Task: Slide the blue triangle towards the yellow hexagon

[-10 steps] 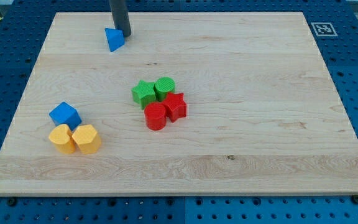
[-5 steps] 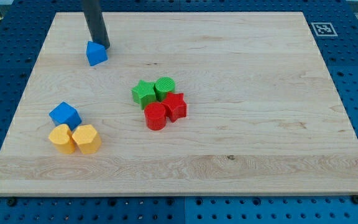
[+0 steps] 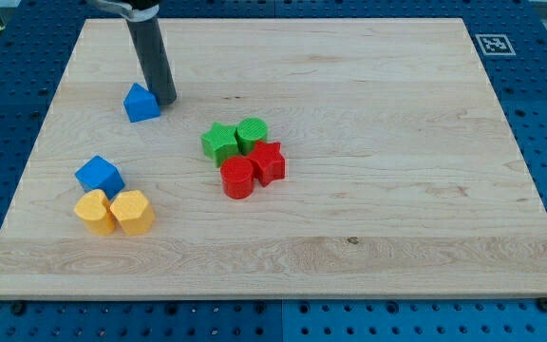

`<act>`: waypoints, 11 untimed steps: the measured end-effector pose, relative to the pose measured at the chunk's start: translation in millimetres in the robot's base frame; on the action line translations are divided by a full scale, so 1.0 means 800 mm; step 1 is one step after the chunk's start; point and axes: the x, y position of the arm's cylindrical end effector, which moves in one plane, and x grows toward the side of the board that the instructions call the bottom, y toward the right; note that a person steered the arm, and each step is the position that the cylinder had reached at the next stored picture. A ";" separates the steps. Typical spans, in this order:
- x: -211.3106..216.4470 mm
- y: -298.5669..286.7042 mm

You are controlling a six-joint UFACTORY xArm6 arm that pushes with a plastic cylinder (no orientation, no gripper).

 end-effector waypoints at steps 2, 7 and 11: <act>0.006 -0.064; 0.041 -0.078; 0.073 -0.022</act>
